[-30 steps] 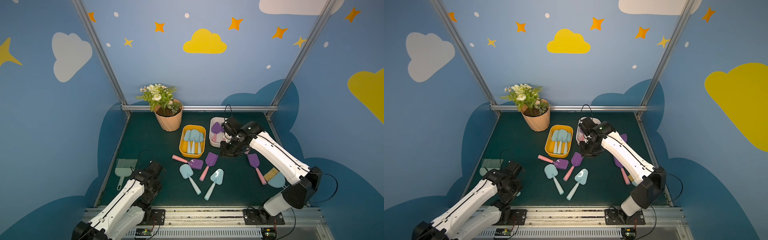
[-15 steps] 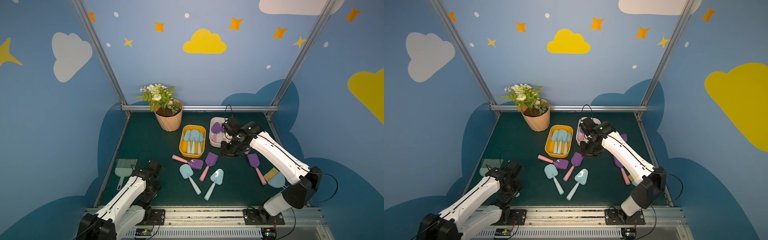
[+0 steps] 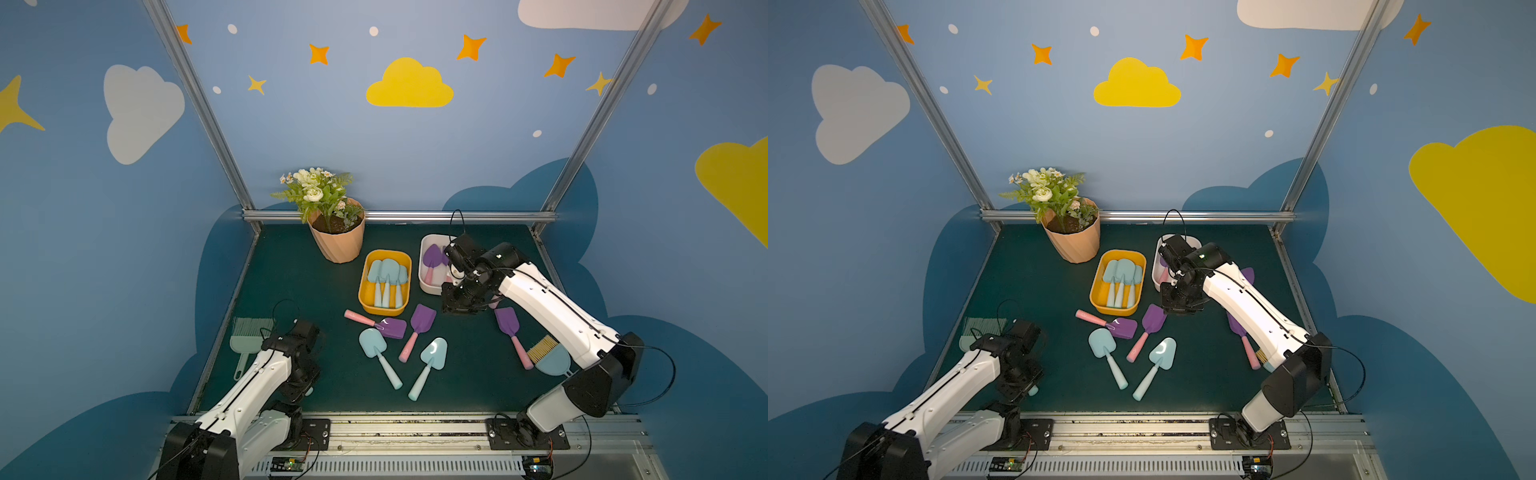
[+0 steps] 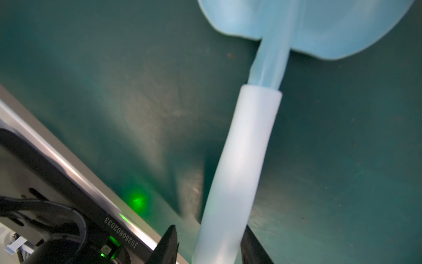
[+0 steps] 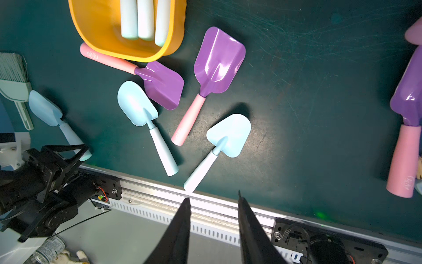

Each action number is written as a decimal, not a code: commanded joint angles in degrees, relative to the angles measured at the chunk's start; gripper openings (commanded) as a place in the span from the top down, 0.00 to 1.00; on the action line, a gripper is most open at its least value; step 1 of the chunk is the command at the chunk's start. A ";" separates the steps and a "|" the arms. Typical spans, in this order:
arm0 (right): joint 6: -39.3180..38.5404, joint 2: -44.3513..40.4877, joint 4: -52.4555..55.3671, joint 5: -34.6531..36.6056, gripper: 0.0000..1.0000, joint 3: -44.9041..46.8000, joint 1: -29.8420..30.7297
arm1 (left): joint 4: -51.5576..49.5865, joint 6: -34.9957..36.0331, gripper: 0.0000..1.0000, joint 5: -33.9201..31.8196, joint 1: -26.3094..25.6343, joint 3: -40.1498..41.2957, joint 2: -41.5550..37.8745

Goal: Sort the small shovels by color and place them into the storage box
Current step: Pick up the shovel from the center of the board, then place the shovel in the storage box.

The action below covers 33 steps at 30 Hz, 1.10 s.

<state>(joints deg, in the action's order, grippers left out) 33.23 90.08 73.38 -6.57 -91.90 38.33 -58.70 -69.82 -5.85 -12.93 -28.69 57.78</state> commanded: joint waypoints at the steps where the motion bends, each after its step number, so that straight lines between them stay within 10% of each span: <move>1: -0.36 0.53 0.63 -0.02 0.64 0.58 -0.18 | 0.48 1.44 0.69 -0.57 0.58 0.53 0.38; 33: 0.06 -0.13 0.88 -0.20 0.65 0.65 0.08 | -2.94 5.62 0.97 -1.18 1.68 -6.60 -2.42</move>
<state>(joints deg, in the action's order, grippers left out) 33.19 90.08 73.41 -6.68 -91.90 38.35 -58.57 -65.34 -6.04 -11.55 -32.56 56.34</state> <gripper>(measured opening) 0.352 0.096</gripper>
